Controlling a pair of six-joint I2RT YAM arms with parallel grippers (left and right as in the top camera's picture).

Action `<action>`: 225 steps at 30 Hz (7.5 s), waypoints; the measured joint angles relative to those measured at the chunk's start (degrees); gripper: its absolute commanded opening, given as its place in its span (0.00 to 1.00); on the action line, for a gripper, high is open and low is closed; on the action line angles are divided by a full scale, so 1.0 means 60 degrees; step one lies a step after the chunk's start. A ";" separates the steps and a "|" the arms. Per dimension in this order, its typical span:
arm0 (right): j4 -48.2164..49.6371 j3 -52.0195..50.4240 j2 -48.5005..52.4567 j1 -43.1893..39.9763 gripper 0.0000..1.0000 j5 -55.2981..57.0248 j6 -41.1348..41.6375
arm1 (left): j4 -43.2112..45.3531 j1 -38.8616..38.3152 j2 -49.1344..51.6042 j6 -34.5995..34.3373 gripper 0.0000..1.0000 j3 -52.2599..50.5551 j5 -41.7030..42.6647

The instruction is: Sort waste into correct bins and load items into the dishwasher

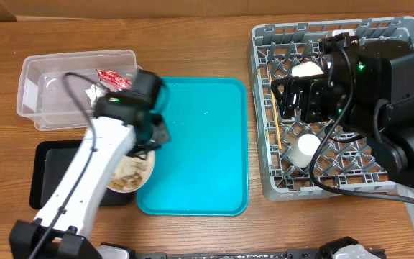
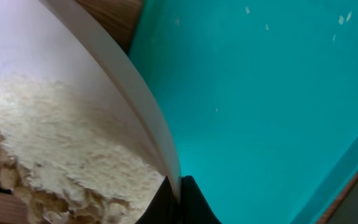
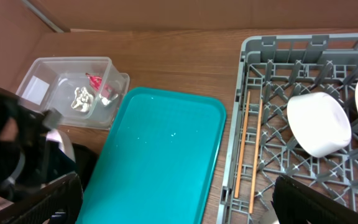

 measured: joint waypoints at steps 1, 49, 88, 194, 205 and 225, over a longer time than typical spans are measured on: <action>0.0000 0.0000 0.0000 0.0000 1.00 0.0000 0.0004 | 0.0076 0.0401 -0.0029 0.0168 0.04 0.0000 0.0266; 0.0007 0.0000 0.0000 0.0000 1.00 0.0000 0.0000 | -0.4725 1.2407 -0.1730 1.2994 0.04 -0.2127 1.1333; 0.0000 0.0000 0.0000 0.0000 1.00 0.0004 0.0011 | 2.0207 -0.1027 0.2663 -0.4605 0.04 -0.1945 0.9635; 0.0000 0.0000 0.0000 0.0004 1.00 0.0000 0.0036 | 0.7592 0.1355 -1.4360 0.5956 1.00 -1.0735 0.0058; 0.0000 0.0000 0.0000 0.0000 1.00 0.0000 0.0036 | 0.8102 0.1355 -1.4382 0.5956 1.00 -1.1238 0.0106; 0.0004 0.0000 0.0000 0.0000 1.00 0.0004 0.0036 | 0.8102 0.1355 -1.4382 0.5956 1.00 -1.1238 0.0106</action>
